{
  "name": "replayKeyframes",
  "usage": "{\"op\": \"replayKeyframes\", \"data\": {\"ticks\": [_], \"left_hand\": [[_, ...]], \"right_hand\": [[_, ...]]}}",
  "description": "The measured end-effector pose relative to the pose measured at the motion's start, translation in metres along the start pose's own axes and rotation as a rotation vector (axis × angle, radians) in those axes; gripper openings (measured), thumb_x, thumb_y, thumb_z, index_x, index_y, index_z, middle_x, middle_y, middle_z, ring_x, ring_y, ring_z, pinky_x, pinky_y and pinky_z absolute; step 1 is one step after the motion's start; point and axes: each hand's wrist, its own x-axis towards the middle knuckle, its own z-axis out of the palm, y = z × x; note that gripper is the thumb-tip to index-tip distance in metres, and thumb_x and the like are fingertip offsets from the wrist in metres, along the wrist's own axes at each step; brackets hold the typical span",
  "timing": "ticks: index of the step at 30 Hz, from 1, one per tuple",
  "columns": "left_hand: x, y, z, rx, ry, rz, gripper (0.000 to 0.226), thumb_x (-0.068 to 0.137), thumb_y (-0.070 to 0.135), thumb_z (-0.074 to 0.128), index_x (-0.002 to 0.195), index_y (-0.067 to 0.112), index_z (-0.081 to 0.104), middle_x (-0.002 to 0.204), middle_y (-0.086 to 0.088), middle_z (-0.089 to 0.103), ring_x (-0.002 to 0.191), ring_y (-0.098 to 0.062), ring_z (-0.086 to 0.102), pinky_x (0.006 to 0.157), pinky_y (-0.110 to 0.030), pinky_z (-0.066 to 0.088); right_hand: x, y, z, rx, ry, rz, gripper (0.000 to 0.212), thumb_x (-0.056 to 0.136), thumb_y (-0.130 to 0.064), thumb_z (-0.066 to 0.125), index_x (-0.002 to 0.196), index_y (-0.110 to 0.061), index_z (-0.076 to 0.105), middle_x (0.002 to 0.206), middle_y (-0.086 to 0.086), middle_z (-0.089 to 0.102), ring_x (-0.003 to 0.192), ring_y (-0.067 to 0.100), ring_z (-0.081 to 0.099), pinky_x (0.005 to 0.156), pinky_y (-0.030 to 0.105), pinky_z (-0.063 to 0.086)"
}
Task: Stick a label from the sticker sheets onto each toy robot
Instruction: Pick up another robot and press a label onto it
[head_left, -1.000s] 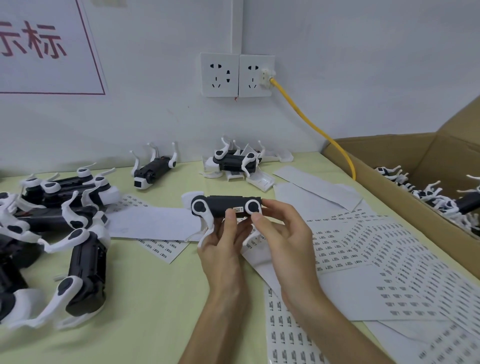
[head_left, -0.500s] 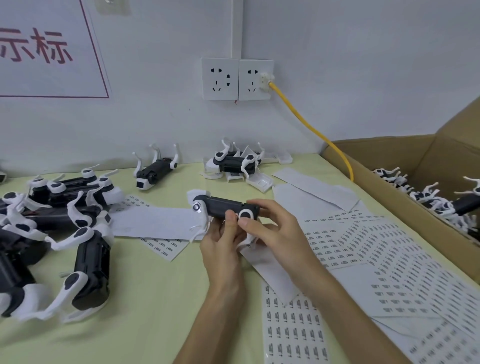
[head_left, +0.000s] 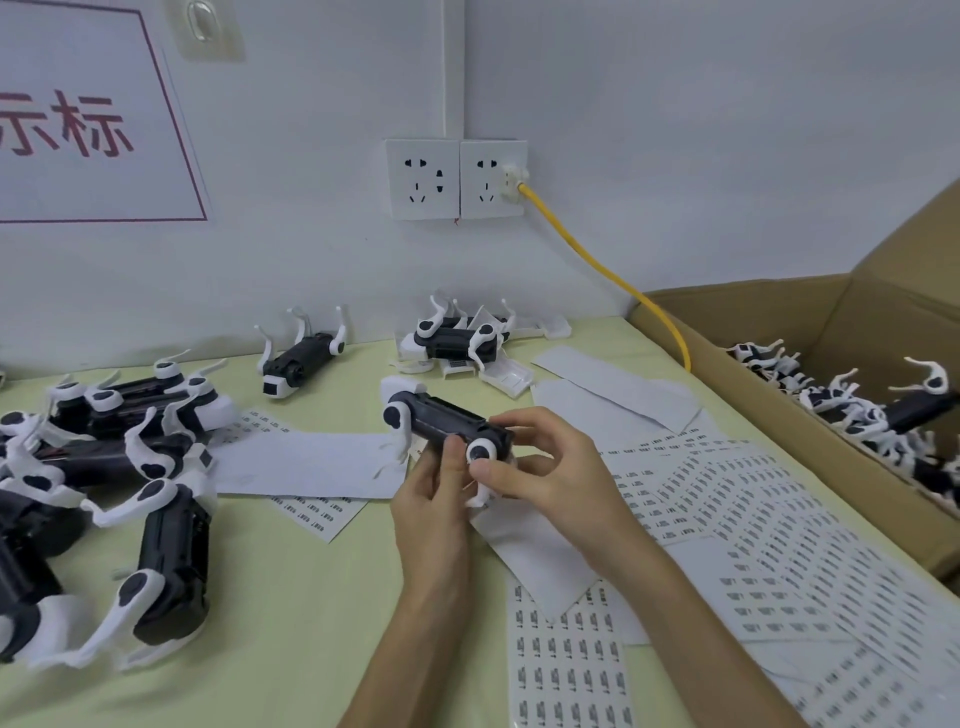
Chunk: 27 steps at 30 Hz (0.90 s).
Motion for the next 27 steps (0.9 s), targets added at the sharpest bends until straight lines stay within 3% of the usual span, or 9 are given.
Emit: {"op": "replayKeyframes", "data": {"ticks": [2, 5, 8, 10, 12, 15, 19, 23, 27], "left_hand": [[-0.001, -0.001, -0.001, 0.013, 0.012, 0.005, 0.048, 0.086, 0.056, 0.062, 0.101, 0.013, 0.078, 0.102, -0.012, 0.08, 0.102, -0.034, 0.075, 0.101, -0.058, 0.054], [0.002, -0.002, -0.003, -0.018, 0.032, -0.033, 0.043, 0.099, 0.046, 0.058, 0.107, 0.009, 0.078, 0.105, -0.014, 0.079, 0.105, -0.037, 0.074, 0.102, -0.058, 0.053], [0.005, -0.001, -0.005, -0.026, -0.005, -0.053, 0.026, 0.106, 0.023, 0.056, 0.122, 0.015, 0.074, 0.112, -0.006, 0.079, 0.102, -0.022, 0.075, 0.092, -0.038, 0.057], [0.004, -0.002, -0.006, 0.036, -0.06, -0.026, 0.022, 0.104, 0.015, 0.059, 0.119, 0.019, 0.074, 0.108, -0.004, 0.08, 0.089, -0.014, 0.073, 0.082, -0.026, 0.058], [0.002, -0.003, -0.005, 0.066, -0.081, -0.011, 0.022, 0.103, 0.009, 0.058, 0.113, 0.015, 0.077, 0.101, -0.008, 0.08, 0.081, -0.015, 0.071, 0.078, -0.024, 0.059], [0.001, -0.002, -0.004, 0.089, -0.071, -0.005, 0.025, 0.105, 0.005, 0.054, 0.105, 0.01, 0.078, 0.092, -0.012, 0.079, 0.075, -0.016, 0.07, 0.076, -0.029, 0.057], [0.001, 0.0, -0.004, 0.067, -0.05, -0.015, 0.025, 0.104, 0.003, 0.053, 0.102, 0.006, 0.077, 0.085, -0.015, 0.076, 0.074, -0.021, 0.069, 0.076, -0.033, 0.055], [0.001, 0.0, -0.003, 0.087, -0.058, -0.022, 0.026, 0.104, 0.002, 0.052, 0.1, 0.007, 0.077, 0.083, -0.015, 0.076, 0.072, -0.019, 0.069, 0.072, -0.029, 0.056], [0.0, 0.0, -0.005, 0.105, -0.059, -0.021, 0.03, 0.104, 0.002, 0.051, 0.096, 0.012, 0.079, 0.083, -0.015, 0.076, 0.072, -0.02, 0.069, 0.07, -0.026, 0.056]], "right_hand": [[-0.001, -0.001, 0.002, -0.035, 0.013, 0.005, 0.048, 0.062, -0.039, 0.09, 0.105, -0.031, 0.072, 0.105, -0.003, 0.073, 0.083, 0.024, 0.075, 0.085, 0.046, 0.061], [0.0, -0.005, 0.0, -0.014, 0.044, -0.005, 0.038, 0.065, -0.039, 0.087, 0.099, -0.03, 0.074, 0.097, 0.0, 0.076, 0.087, 0.024, 0.075, 0.079, 0.046, 0.063], [0.003, -0.012, -0.011, 0.237, 0.11, 0.118, 0.025, 0.081, -0.03, 0.081, 0.103, -0.021, 0.075, 0.092, 0.008, 0.077, 0.079, 0.031, 0.076, 0.061, 0.035, 0.061], [0.005, -0.014, -0.022, 0.462, 0.181, 0.257, 0.028, 0.088, -0.031, 0.075, 0.109, -0.013, 0.072, 0.095, 0.015, 0.076, 0.077, 0.031, 0.075, 0.06, 0.031, 0.059], [0.007, -0.015, -0.038, 0.739, 0.246, 0.316, 0.036, 0.092, -0.03, 0.071, 0.118, -0.006, 0.067, 0.103, 0.024, 0.073, 0.078, 0.03, 0.073, 0.064, 0.032, 0.06], [0.016, -0.022, -0.076, 0.982, 0.412, 0.25, 0.036, 0.092, -0.022, 0.071, 0.119, 0.0, 0.064, 0.114, 0.027, 0.066, 0.084, 0.033, 0.072, 0.066, 0.033, 0.061], [0.036, -0.037, -0.14, 1.108, 0.556, 0.067, 0.028, 0.097, -0.021, 0.056, 0.118, -0.003, 0.056, 0.112, 0.017, 0.057, 0.086, 0.029, 0.064, 0.071, 0.034, 0.06], [0.039, -0.037, -0.189, 0.941, 0.745, 0.084, 0.048, 0.107, -0.038, 0.037, 0.15, -0.016, 0.043, 0.145, 0.016, 0.052, 0.12, 0.034, 0.06, 0.098, 0.04, 0.05], [0.026, -0.023, -0.164, 0.65, 0.638, 0.19, 0.037, 0.105, -0.029, 0.041, 0.131, -0.017, 0.063, 0.127, 0.008, 0.069, 0.11, 0.022, 0.068, 0.094, 0.032, 0.05]]}}
